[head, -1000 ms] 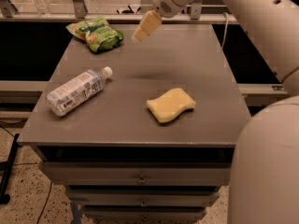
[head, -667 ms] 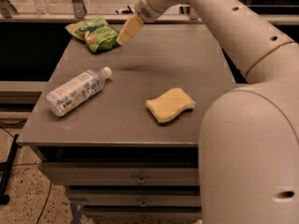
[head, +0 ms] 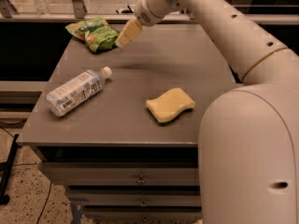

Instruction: Pick green rice chip bag

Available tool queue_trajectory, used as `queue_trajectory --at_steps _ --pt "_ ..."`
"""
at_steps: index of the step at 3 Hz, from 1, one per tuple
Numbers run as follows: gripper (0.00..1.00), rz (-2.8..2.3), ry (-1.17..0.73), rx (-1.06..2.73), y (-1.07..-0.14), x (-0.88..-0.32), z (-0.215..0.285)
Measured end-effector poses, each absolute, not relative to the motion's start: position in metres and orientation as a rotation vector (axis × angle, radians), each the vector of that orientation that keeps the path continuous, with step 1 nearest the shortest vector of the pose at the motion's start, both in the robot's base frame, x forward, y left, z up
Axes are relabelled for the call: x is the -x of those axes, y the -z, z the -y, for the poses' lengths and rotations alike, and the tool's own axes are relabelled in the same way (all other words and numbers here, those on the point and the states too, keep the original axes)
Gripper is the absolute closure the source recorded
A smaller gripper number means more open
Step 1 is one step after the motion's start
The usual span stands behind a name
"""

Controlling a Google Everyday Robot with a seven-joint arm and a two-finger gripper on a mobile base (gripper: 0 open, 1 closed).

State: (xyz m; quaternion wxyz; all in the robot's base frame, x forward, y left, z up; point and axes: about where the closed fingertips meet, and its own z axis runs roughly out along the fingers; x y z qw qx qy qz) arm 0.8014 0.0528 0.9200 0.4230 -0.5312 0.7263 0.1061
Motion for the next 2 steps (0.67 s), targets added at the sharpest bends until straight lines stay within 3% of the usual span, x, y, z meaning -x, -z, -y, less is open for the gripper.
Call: queue_trajectory --at_steps 2 --pt "0.0 -1.736 -0.359 1.233 -0.899 -0.827 -0.062"
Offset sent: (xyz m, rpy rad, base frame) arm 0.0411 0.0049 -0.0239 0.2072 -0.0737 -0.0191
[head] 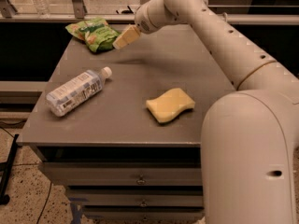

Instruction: Pick green rice chip bag

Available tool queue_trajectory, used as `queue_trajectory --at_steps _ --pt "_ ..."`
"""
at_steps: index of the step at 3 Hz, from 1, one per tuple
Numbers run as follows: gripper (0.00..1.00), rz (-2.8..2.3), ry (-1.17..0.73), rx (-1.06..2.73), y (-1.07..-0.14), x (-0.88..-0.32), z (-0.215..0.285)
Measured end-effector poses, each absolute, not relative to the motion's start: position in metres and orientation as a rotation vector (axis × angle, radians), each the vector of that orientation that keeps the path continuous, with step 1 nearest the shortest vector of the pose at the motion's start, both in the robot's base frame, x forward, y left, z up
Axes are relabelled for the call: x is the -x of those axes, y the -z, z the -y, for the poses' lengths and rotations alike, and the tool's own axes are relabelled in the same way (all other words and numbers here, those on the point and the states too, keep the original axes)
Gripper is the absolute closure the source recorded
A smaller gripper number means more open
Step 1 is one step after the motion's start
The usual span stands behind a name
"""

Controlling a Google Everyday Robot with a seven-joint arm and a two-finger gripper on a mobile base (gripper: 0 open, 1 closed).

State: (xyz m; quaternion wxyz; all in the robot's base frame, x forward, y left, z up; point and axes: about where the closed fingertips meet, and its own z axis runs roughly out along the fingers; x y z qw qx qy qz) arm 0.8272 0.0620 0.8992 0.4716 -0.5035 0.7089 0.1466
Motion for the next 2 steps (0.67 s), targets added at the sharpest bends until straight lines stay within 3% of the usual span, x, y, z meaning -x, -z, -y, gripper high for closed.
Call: queue_trajectory --at_steps 2 --pt "0.0 -1.717 -0.386 1.228 -0.881 -0.85 -0.079"
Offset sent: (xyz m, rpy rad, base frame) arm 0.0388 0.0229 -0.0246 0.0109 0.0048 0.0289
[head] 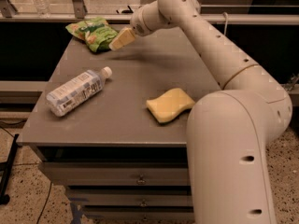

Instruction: Pick green rice chip bag

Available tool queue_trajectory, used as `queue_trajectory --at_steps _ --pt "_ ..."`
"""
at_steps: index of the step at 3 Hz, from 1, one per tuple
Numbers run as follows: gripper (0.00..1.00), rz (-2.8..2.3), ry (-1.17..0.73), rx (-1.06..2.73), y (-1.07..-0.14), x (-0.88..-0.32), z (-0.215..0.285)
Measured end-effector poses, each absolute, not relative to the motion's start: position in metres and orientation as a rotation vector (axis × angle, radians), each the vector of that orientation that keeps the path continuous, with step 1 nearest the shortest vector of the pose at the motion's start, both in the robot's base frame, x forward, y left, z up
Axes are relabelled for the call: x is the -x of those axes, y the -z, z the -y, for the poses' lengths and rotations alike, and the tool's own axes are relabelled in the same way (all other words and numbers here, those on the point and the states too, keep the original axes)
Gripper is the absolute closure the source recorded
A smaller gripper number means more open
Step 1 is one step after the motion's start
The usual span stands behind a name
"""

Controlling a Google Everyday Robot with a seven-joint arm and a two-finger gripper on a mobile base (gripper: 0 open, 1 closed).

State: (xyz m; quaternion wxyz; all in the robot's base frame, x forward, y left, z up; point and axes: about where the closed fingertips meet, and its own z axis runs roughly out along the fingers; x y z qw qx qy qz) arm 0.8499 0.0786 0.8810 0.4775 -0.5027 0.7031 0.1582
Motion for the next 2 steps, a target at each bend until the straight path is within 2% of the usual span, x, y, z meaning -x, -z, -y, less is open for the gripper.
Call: queue_trajectory --at_steps 2 --pt "0.0 -1.704 -0.427 1.296 -0.865 -0.857 -0.108"
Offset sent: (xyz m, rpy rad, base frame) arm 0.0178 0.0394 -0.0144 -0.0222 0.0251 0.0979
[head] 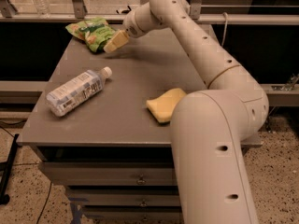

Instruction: Pick green rice chip bag

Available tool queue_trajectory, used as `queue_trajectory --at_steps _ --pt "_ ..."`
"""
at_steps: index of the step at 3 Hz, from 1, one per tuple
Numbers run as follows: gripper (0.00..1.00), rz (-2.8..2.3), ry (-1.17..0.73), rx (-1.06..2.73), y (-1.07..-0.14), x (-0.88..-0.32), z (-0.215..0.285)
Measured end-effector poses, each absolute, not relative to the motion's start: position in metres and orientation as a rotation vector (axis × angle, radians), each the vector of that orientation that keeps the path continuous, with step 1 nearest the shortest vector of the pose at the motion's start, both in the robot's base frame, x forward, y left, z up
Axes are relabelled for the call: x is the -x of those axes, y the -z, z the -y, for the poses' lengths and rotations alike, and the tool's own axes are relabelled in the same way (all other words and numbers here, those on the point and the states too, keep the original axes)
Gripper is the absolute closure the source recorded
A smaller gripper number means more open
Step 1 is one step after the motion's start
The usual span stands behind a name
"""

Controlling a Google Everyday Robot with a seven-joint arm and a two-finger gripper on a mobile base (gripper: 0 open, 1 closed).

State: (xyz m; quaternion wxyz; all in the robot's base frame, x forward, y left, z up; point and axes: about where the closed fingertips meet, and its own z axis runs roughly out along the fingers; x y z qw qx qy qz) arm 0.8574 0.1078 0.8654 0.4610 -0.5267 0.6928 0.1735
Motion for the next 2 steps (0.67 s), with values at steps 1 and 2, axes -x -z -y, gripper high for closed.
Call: queue_trajectory --at_steps 1,2 --pt "0.0 -1.696 -0.442 1.314 -0.8636 -0.8597 -0.118" --pt "0.18 -1.684 -0.46 1.314 -0.8645 -0.8626 -0.1236"
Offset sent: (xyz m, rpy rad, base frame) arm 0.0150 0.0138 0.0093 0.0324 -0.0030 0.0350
